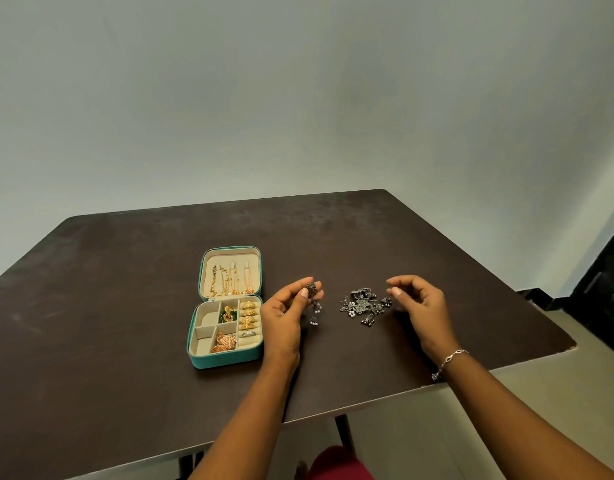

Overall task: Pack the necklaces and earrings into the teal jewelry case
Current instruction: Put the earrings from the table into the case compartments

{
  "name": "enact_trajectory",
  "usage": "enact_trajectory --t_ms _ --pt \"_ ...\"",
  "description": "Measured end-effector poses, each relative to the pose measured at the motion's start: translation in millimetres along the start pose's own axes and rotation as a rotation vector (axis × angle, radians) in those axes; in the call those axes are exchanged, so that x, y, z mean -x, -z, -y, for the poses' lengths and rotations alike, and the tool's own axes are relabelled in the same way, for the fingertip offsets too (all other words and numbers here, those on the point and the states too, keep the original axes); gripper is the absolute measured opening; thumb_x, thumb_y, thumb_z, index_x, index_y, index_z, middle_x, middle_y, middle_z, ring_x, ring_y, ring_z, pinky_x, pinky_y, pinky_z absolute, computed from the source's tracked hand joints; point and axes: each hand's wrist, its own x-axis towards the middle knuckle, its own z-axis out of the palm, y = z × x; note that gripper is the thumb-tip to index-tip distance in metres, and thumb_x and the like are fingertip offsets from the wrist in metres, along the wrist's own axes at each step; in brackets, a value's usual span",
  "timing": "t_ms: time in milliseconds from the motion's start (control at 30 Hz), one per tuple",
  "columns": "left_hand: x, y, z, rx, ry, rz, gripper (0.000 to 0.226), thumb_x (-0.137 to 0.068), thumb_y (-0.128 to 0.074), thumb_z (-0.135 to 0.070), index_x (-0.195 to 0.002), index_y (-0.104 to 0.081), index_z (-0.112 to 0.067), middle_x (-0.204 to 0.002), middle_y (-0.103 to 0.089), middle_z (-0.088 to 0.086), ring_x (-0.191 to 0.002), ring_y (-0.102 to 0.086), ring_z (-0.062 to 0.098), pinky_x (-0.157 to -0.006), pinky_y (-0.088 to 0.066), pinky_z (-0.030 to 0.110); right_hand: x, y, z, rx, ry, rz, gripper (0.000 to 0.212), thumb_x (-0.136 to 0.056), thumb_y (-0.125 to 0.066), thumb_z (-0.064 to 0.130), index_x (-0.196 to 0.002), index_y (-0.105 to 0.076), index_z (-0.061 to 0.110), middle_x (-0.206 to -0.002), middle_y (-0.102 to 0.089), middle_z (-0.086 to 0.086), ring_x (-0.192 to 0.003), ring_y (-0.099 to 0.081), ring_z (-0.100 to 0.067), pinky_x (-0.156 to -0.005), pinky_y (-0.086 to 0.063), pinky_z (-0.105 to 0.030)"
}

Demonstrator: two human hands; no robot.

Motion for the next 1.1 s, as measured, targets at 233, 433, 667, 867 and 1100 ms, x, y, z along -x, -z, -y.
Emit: enact_trajectory --t_ms 233,433,667,867,1100 --pt "-0.5 0.4 -3.1 0.054 0.061 0.05 0.031 -0.089 -0.042 0.009 -0.115 -0.057 0.001 -0.102 -0.067 0.013 -0.085 -0.07 0.011 -0.081 -0.054 0.022 -4.3 6.1 -1.6 0.024 -0.066 -0.061 0.033 -0.09 -0.045 -0.005 -0.08 -0.061 0.022 -0.089 -0.063 -0.001 -0.087 -0.057 -0.014 -0.068 -0.048 -0.024" --pt "-1.2 1.6 -1.7 0.041 0.097 0.078 0.03 -0.091 -0.041 0.006 -0.116 -0.056 -0.001 -0.101 -0.067 0.008 -0.085 -0.069 0.009 -0.077 -0.054 0.021 -6.5 4.3 -3.6 0.038 -0.078 -0.075 0.03 -0.095 -0.041 0.006 -0.081 -0.061 0.023 -0.085 -0.067 0.001 -0.091 -0.06 -0.017 -0.073 -0.045 -0.023" --pt "-1.4 1.6 -1.5 0.053 0.116 0.079 0.03 -0.089 -0.042 0.011 -0.114 -0.056 0.001 -0.099 -0.067 0.01 -0.081 -0.07 0.007 -0.078 -0.053 0.021 -8.0 4.6 -2.8 0.07 -0.051 -0.082 0.024 -0.097 -0.04 0.026 -0.091 -0.063 0.031 -0.096 -0.067 0.004 -0.104 -0.057 -0.014 -0.093 -0.041 -0.035" --pt "-0.6 -1.2 -1.3 0.023 0.117 0.073 0.029 -0.089 -0.042 0.011 -0.113 -0.056 0.002 -0.098 -0.066 0.013 -0.079 -0.07 0.008 -0.08 -0.053 0.023 -10.6 -2.7 11.6 0.482 0.057 0.18 0.015 -0.083 -0.063 0.011 -0.093 -0.07 0.02 -0.113 -0.055 -0.001 -0.13 -0.032 -0.018 -0.097 -0.027 -0.025" --pt "0.8 -3.0 -1.1 -0.01 0.117 0.076 0.028 -0.088 -0.043 0.012 -0.108 -0.059 -0.001 -0.094 -0.067 0.011 -0.076 -0.07 0.009 -0.079 -0.053 0.023 -18.2 -37.0 23.2 0.827 0.035 0.437 0.014 -0.08 -0.067 0.034 -0.091 -0.069 0.027 -0.135 -0.039 0.001 -0.139 -0.013 -0.016 -0.106 -0.024 -0.045"
